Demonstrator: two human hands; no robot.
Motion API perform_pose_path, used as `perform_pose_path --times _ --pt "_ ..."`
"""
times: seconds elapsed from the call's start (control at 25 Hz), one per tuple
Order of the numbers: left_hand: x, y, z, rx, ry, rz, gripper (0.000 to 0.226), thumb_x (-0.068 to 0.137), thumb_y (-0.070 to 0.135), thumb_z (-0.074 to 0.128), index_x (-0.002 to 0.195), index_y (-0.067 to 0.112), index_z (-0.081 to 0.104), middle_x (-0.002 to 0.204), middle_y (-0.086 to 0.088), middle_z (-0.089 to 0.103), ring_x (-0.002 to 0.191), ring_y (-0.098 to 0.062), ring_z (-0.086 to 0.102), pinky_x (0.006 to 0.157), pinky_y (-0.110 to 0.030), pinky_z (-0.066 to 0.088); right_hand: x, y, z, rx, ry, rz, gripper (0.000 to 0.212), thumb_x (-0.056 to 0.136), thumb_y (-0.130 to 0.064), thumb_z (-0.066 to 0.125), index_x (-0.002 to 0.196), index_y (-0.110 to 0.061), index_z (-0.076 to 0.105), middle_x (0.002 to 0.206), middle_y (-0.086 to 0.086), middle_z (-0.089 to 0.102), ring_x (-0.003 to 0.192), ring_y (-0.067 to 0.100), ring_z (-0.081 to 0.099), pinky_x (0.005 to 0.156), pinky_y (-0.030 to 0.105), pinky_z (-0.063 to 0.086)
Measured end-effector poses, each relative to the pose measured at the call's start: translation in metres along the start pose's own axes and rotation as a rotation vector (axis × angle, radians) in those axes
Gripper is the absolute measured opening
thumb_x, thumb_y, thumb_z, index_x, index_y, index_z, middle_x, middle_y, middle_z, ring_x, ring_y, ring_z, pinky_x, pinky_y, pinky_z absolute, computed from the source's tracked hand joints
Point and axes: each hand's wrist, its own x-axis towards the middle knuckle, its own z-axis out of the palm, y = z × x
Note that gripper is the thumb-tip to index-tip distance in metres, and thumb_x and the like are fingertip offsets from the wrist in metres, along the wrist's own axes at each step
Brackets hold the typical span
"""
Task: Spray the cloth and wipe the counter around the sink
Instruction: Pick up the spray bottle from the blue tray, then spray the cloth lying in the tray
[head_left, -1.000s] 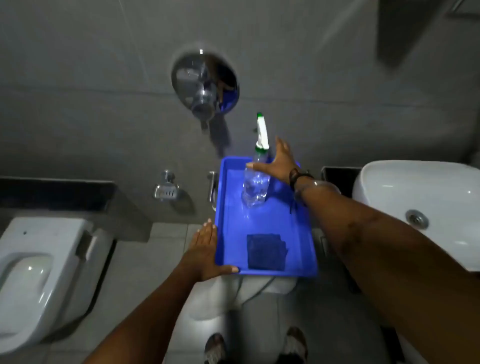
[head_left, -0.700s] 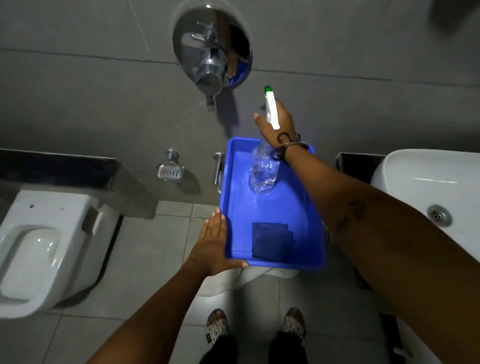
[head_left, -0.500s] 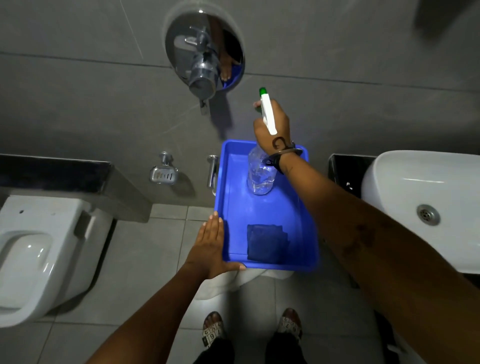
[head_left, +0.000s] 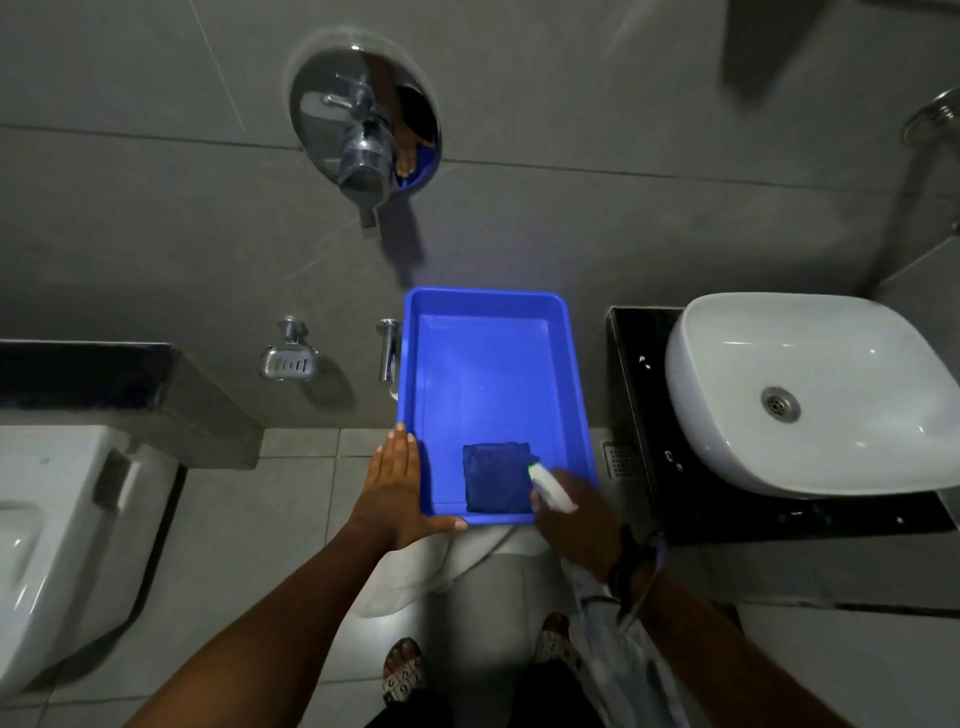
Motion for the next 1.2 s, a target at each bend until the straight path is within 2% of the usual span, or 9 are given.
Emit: perform_pose_path --times 0.12,0.28,0.4,0.52,0.64,0.8,0.92,1.08,1.2 --pt "0.0 0.001 0.0 0.016 0.007 -0.006 0.151 0.053 0.1 0.04 0.154 0.001 -0.015 0.163 -0.019 -0.023 0.152 -0.032 -0.02 0.118 -0.04 -0.015 0.0 0.042 0.03 -0.095 -0.1 0.171 0.017 0.086 -0.003 0.053 0.098 0.007 0.061 0.088 0.017 0.054 0.095 0.029 0.059 0.071 0.023 0.034" --pt "0.0 0.002 0.0 0.023 -0.014 -0.015 0.157 0.044 0.104 0.028 0.153 0.001 -0.017 0.163 -0.019 -0.025 0.151 -0.03 -0.024 0.117 -0.04 -0.016 0.013 0.051 0.042 -0.034 0.018 0.376 0.016 0.084 -0.017 0.057 0.093 -0.004 0.061 0.076 0.006 0.052 0.082 0.025 0.056 0.07 0.021 0.036" --pt "0.001 0.002 0.0 0.021 -0.026 -0.024 0.159 0.041 0.106 0.025 0.153 0.001 -0.017 0.163 -0.019 -0.025 0.15 -0.03 -0.024 0.117 -0.04 -0.016 0.021 0.046 0.043 -0.078 0.033 0.345 0.007 0.083 -0.017 0.058 0.08 -0.011 0.057 0.067 0.004 0.049 0.072 0.021 0.048 0.066 0.025 0.039" --pt "0.001 0.004 0.0 0.014 -0.038 -0.039 0.159 0.041 0.106 0.029 0.153 0.003 -0.018 0.163 -0.018 -0.025 0.151 -0.03 -0.023 0.116 -0.04 -0.015 0.022 0.046 0.046 -0.047 0.092 0.352 0.034 0.085 -0.023 0.06 0.06 -0.014 0.039 0.054 -0.003 0.037 0.059 0.021 0.042 0.053 0.027 0.031" --pt "0.002 0.005 -0.001 0.022 -0.035 -0.042 0.158 0.044 0.105 0.033 0.154 0.003 -0.016 0.163 -0.019 -0.023 0.152 -0.033 -0.02 0.116 -0.04 -0.013 0.019 0.046 0.046 0.009 0.092 0.404 0.039 0.086 -0.028 0.06 0.057 -0.017 0.037 0.056 -0.003 0.037 0.053 0.015 0.038 0.047 0.018 0.03" --pt "0.001 0.006 -0.002 0.02 -0.045 -0.041 0.158 0.044 0.104 0.034 0.154 0.003 -0.016 0.164 -0.019 -0.022 0.153 -0.034 -0.017 0.117 -0.041 -0.011 0.004 0.028 0.026 0.038 0.132 0.2 0.008 0.076 0.001 0.057 0.073 -0.002 0.051 0.063 0.007 0.047 0.06 0.021 0.043 0.052 0.025 0.034" --pt "0.0 0.007 -0.001 0.018 -0.026 -0.047 0.157 0.045 0.104 0.036 0.153 0.003 -0.018 0.163 -0.018 -0.023 0.153 -0.034 -0.018 0.118 -0.042 -0.011 -0.014 -0.008 0.0 0.136 0.323 -0.027 0.015 0.073 0.009 0.056 0.087 0.008 0.058 0.079 0.027 0.06 0.066 0.036 0.056 0.062 0.038 0.048" --pt "-0.001 0.009 -0.003 0.013 -0.049 -0.063 0.156 0.05 0.099 0.047 0.153 0.001 -0.019 0.162 -0.02 -0.025 0.152 -0.035 -0.02 0.12 -0.044 -0.01 -0.023 -0.081 -0.057 0.398 0.431 -0.31 0.024 0.07 -0.006 0.052 0.093 -0.007 0.059 0.071 0.005 0.056 0.049 0.005 0.048 0.047 0.011 0.041" --pt "-0.001 0.01 -0.007 0.021 -0.051 -0.071 0.156 0.052 0.096 0.051 0.153 -0.001 -0.017 0.162 -0.022 -0.025 0.152 -0.036 -0.02 0.121 -0.044 -0.011 -0.002 -0.125 -0.093 0.432 0.547 -0.435 0.03 0.067 -0.008 0.051 0.094 -0.01 0.064 0.088 0.008 0.068 0.069 0.011 0.058 0.06 0.015 0.046"
